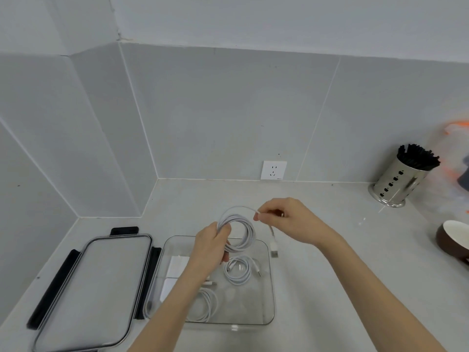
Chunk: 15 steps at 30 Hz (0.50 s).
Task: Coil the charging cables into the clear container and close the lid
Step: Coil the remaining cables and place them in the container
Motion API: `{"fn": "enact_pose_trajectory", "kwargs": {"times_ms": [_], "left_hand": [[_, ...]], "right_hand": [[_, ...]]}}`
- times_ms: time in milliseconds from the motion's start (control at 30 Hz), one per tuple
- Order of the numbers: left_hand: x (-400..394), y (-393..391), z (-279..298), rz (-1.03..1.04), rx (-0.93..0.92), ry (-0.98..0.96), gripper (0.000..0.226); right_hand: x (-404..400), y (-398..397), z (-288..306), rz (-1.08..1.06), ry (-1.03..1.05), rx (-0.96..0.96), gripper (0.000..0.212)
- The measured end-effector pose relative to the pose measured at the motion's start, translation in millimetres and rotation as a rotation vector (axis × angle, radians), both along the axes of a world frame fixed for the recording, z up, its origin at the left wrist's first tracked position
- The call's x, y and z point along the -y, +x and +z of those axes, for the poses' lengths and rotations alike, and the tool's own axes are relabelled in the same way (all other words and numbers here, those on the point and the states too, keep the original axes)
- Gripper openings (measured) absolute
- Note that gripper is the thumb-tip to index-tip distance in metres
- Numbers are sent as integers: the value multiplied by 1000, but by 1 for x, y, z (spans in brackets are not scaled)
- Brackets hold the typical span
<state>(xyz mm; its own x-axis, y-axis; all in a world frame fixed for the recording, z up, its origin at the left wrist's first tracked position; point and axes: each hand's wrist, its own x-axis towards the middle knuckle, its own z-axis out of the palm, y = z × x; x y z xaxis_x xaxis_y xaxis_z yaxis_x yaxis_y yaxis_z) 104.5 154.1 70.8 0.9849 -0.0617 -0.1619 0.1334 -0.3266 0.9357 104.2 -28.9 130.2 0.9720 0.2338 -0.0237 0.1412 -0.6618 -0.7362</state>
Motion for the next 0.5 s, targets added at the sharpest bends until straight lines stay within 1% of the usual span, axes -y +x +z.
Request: {"fn": "enact_pose_trajectory", "kwargs": {"times_ms": [33, 67, 100, 200, 300, 367, 400, 500], "left_hand": [[1, -1, 0, -11, -10, 7, 31], [3, -1, 1, -27, -21, 10, 31], [5, -2, 1, -42, -32, 4, 31], [10, -4, 2, -60, -77, -41, 26], [10, -3, 3, -23, -123, -107, 22], [9, -3, 2, -1, -136, -111, 26], [9, -3, 2, 7, -140, -112, 27], [8, -3, 3, 26, -143, -136, 30]], "right_hand": [[-2, -1, 4, -6, 145, -43, 14], [-4, -1, 6, -11, 241, -53, 13], [-8, -1, 6, -16, 276, -32, 13], [-18, 1, -4, -45, 286, 42, 10], [-24, 0, -17, -95, 317, 51, 10], [-24, -1, -22, -117, 290, 68, 9], [-23, -1, -25, -122, 242, 88, 8], [-21, 3, -34, -112, 24, 161, 11]]}}
